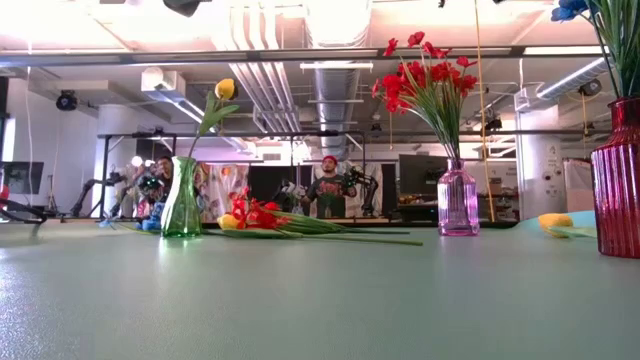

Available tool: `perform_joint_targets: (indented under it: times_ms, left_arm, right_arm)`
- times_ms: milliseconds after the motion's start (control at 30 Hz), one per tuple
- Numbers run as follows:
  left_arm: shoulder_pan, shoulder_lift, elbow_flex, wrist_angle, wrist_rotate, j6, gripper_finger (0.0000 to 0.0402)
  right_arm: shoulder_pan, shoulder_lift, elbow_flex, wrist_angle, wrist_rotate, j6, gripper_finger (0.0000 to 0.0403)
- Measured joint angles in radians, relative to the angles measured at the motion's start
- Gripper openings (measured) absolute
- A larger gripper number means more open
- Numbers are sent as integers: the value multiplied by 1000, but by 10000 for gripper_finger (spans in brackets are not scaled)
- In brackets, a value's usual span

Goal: Sort flowers into vase by color
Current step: Put the left yellow tulip into the green vase

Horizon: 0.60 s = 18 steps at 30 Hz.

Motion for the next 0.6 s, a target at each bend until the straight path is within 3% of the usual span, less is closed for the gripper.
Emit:
perform_joint_targets:
  times_ms: [167, 600]
  left_arm:
    - [-34, -98, -76, 34, -113, -42, 0]
    - [-37, -144, -102, 29, -122, -66, 0]
  right_arm:
    - [97, 65, 89, 2, 23, -5, 237]
    - [242, 237, 275, -22, 38, 39, 237]
